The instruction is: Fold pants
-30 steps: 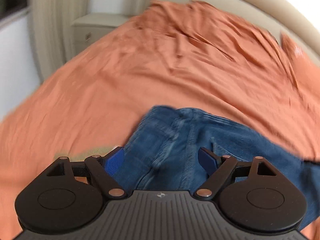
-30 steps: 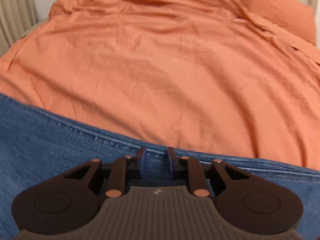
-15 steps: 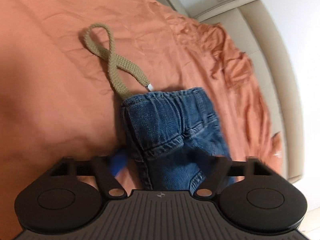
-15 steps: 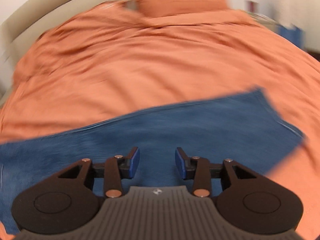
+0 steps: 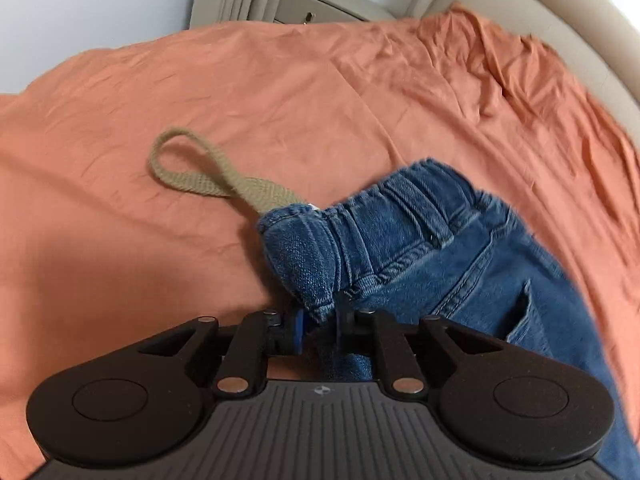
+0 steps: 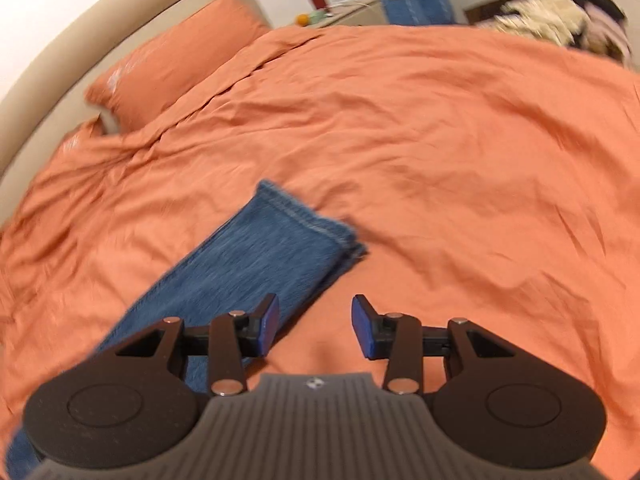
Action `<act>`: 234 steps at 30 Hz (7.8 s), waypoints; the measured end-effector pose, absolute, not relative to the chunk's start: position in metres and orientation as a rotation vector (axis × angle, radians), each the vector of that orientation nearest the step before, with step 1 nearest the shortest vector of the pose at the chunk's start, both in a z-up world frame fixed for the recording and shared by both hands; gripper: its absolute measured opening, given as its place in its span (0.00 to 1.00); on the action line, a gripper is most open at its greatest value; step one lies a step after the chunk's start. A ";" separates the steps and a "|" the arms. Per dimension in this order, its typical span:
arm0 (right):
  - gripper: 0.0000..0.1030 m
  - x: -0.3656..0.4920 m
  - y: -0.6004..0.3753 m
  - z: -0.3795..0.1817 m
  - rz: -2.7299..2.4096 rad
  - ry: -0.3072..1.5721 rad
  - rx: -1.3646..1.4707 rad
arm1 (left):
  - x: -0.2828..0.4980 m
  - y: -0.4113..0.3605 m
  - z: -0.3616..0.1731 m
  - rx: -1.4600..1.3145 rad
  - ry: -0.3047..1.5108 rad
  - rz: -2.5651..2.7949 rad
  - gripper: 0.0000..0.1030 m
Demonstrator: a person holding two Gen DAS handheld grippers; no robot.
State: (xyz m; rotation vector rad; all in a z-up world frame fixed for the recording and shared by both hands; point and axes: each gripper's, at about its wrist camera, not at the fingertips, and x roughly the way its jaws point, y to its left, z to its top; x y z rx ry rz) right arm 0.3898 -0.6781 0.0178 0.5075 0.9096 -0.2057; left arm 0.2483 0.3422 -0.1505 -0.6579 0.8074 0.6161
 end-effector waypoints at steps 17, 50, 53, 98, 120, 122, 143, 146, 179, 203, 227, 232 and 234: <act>0.33 0.437 -0.751 -0.106 -0.108 0.851 1.135 | 0.278 0.230 -0.040 -0.417 0.755 0.498 0.55; 0.11 0.485 -0.754 -0.069 0.158 0.895 0.688 | 0.503 -0.183 -0.180 0.263 0.984 -0.251 0.33; 0.11 0.487 -0.752 -0.065 0.161 0.887 0.680 | 0.512 -0.192 -0.188 0.305 0.981 -0.247 0.33; 0.11 0.431 -0.337 0.108 0.582 0.821 0.333 | 0.267 0.066 -0.045 -0.233 0.806 -0.177 0.28; 0.32 0.350 -0.251 -0.033 0.736 1.223 0.142 | 0.295 0.122 -0.118 -0.553 0.932 -0.206 0.59; 0.35 0.352 -0.271 -0.019 0.729 1.176 0.129 | 0.307 0.119 -0.127 -0.594 0.941 -0.222 0.61; 0.21 0.346 -0.466 -0.020 0.303 0.905 0.025 | 0.342 0.062 -0.092 -0.424 0.717 -0.295 0.13; 0.16 0.352 -0.451 -0.017 0.336 0.833 0.038 | 0.347 0.061 -0.094 -0.331 0.741 -0.246 0.13; 0.08 0.365 -0.414 -0.075 0.459 0.872 -0.128 | 0.325 0.058 -0.147 -0.153 1.055 -0.123 0.42; 0.23 0.318 -0.349 -0.007 0.628 0.772 -0.165 | 0.176 0.347 -0.102 -0.913 0.676 0.443 0.52; 0.00 0.424 -0.128 -0.068 0.934 0.920 -0.621 | 0.191 0.392 -0.189 -1.167 0.531 0.338 0.45; 0.00 0.433 -0.123 -0.078 0.909 0.996 -0.584 | 0.191 0.388 -0.184 -1.122 0.542 0.369 0.27; 0.00 0.434 -0.124 -0.077 0.895 1.008 -0.568 | 0.193 0.382 -0.175 -1.082 0.538 0.383 0.20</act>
